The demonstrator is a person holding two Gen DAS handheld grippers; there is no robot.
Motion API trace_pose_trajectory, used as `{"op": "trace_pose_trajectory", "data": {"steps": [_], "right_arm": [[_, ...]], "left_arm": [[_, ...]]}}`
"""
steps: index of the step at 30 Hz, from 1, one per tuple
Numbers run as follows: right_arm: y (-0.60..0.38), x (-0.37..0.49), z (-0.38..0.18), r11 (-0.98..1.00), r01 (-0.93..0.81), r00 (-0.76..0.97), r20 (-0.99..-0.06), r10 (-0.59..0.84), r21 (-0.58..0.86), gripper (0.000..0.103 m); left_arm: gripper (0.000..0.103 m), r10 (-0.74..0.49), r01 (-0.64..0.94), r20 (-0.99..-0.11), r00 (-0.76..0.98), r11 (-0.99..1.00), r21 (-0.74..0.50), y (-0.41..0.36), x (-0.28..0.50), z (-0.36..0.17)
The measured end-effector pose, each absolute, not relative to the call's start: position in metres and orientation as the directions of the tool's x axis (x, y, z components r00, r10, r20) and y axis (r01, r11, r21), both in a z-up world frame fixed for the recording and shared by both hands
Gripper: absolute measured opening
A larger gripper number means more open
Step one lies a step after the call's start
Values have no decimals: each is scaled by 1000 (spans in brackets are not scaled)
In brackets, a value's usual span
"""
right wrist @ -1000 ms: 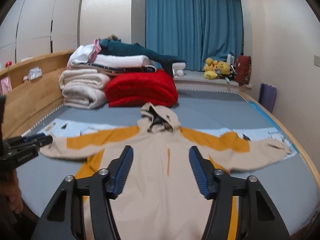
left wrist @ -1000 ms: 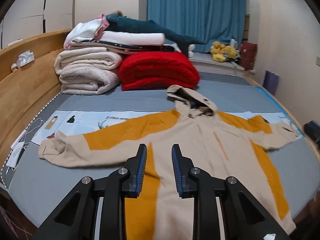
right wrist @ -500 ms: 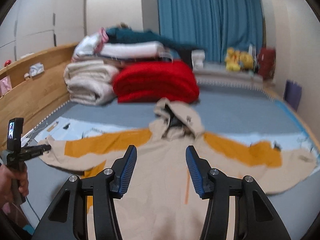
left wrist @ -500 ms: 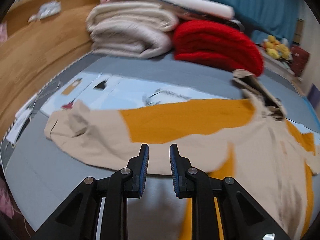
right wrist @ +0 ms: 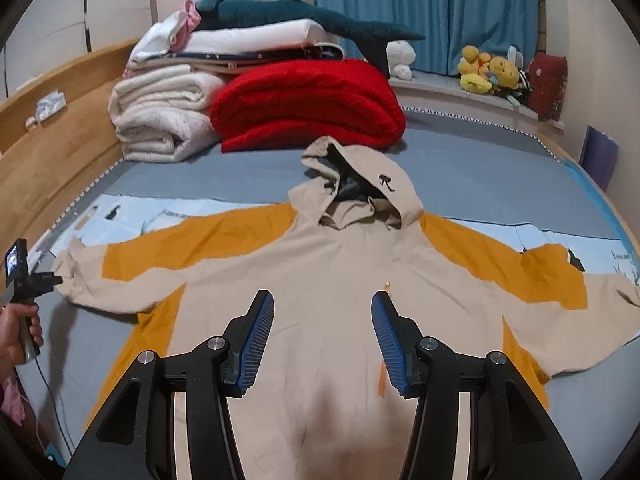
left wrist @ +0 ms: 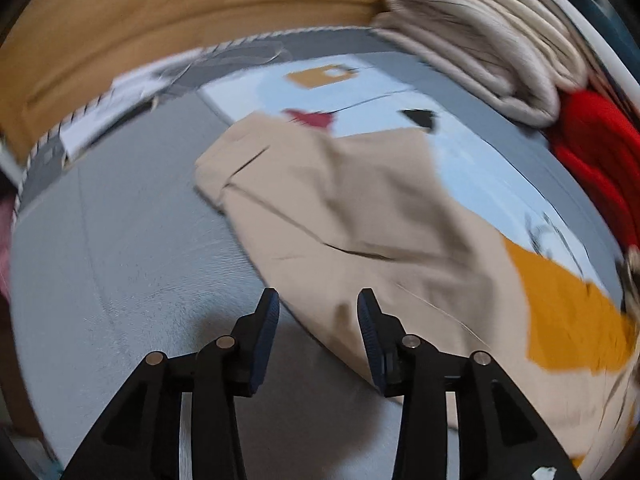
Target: Fold large clothes
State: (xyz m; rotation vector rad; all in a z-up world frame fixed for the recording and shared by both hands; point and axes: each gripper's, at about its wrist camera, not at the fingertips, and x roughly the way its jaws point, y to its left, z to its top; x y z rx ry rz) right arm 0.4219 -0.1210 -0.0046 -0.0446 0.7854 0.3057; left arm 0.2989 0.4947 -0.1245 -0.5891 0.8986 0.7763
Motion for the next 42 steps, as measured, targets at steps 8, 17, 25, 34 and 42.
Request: {"op": "trace_pose_trajectory", "data": {"steps": [8, 17, 25, 34, 42], "right_arm": [[-110, 427, -11, 949, -311, 639, -726, 254, 59, 49], [-124, 432, -24, 954, -273, 580, -770, 265, 123, 30], [-137, 433, -27, 954, -245, 554, -782, 285, 174, 54], [-152, 433, -24, 958, -199, 550, -786, 283, 206, 46], [-163, 442, -31, 951, -171, 515, -799, 309, 257, 30]], "left_arm": [[35, 250, -839, -863, 440, 458, -295, 540, 288, -155], [0, 361, -813, -784, 505, 504, -292, 515, 298, -103], [0, 228, -486, -588, 776, 810, -327, 357, 370, 21], [0, -310, 65, -632, 711, 923, -380, 105, 420, 25], [7, -391, 81, -744, 542, 905, -417, 81, 424, 18]]}}
